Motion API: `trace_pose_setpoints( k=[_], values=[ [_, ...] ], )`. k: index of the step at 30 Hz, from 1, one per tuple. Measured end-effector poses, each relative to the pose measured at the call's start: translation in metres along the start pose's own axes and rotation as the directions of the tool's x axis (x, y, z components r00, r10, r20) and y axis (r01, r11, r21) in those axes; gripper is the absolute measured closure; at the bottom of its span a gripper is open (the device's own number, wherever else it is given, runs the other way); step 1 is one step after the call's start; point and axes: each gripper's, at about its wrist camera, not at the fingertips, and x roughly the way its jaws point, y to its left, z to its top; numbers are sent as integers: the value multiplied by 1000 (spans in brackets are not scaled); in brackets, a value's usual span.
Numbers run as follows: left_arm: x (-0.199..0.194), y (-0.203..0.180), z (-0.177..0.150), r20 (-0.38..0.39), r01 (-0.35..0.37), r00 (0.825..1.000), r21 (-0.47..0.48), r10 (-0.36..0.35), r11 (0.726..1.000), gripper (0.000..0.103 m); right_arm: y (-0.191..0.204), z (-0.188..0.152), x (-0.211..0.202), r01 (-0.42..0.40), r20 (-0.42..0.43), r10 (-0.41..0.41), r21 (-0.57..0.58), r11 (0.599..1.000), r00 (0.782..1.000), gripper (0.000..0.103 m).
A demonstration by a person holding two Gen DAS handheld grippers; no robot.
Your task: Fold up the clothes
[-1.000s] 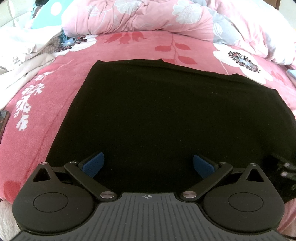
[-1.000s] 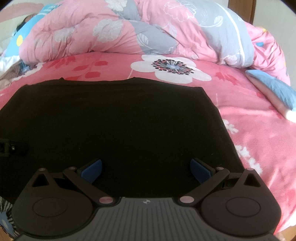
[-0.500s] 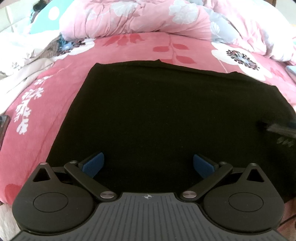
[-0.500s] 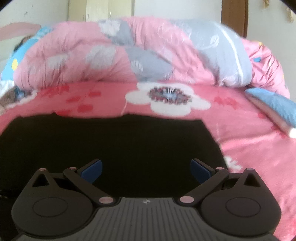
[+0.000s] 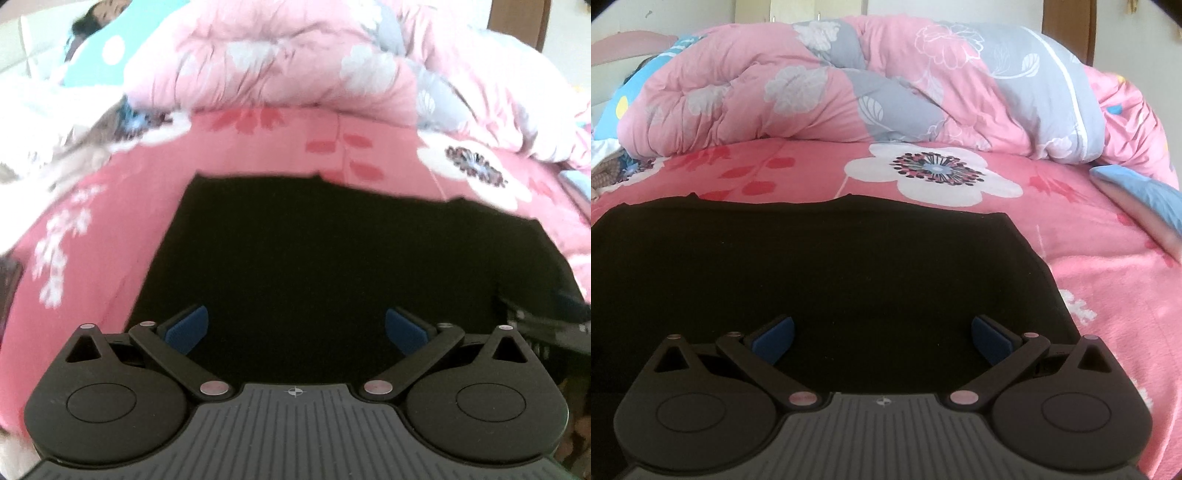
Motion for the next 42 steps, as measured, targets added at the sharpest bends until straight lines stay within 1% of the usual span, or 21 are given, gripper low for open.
trace_pose_setpoints(
  k=[4, 7, 8, 10, 11, 13, 15, 19, 23, 26, 29, 31, 35, 42],
  values=[
    [13, 1, 21, 33, 14, 999, -16, -13, 1000, 0, 0, 0, -1, -1, 3, 1, -1, 1000, 1000, 0],
    [27, 0, 28, 34, 30, 999, -10, -30, 999, 0, 1, -1, -1, 3, 5, -3, 0, 1000, 1000, 0],
    [33, 0, 30, 26, 33, 999, -9, -33, 999, 1, 2, -1, -1, 4, 5, -4, 0, 1000, 1000, 0],
    [48, 2, 28, -26, 30, 999, -17, -30, 999, 5, 2, -1, -1, 5, 5, -5, 0, 1000, 1000, 0],
    [55, 3, 26, -51, 33, 998, -32, -34, 999, 5, 2, -1, -1, 5, 4, -5, -1, 1000, 1000, 0],
    [60, 5, 21, -58, 35, 998, -43, -37, 998, 4, 2, 0, -1, 4, 4, -4, -2, 1000, 1000, 0],
    [59, 3, 19, -48, 32, 998, -24, -34, 999, 3, 3, -1, -2, 5, 4, -5, -1, 1000, 1000, 0],
    [62, 3, 19, -55, 44, 997, -21, -45, 999, 0, 2, 2, -2, 4, -13, -4, -10, 1000, 1000, 0],
    [62, 3, 21, -67, 47, 997, -15, -48, 999, 0, 3, 20, -11, 10, -52, -11, -24, 1000, 999, 0],
    [63, 0, 21, -72, 36, 997, -5, -36, 999, 0, 4, 34, -21, -10, -26, 10, -12, 1000, 1000, 0],
    [64, -3, 21, -77, 21, 997, 4, -21, 1000, 0, 7, 41, -17, -3, -24, 2, -23, 1000, 1000, 0],
    [64, -3, 22, -81, 17, 997, 3, -17, 1000, 0, 3, 42, -9, 7, -37, -7, -7, 1000, 999, 0],
    [65, -4, 23, -84, 11, 996, 1, -11, 1000, 0, -13, 32, 16, 19, -119, -11, 66, 998, 993, 0],
    [66, -6, 24, -83, 0, 997, -1, 0, 1000, 0, -15, 27, 18, 9, -112, -1, 70, 997, 994, 0]
  ],
)
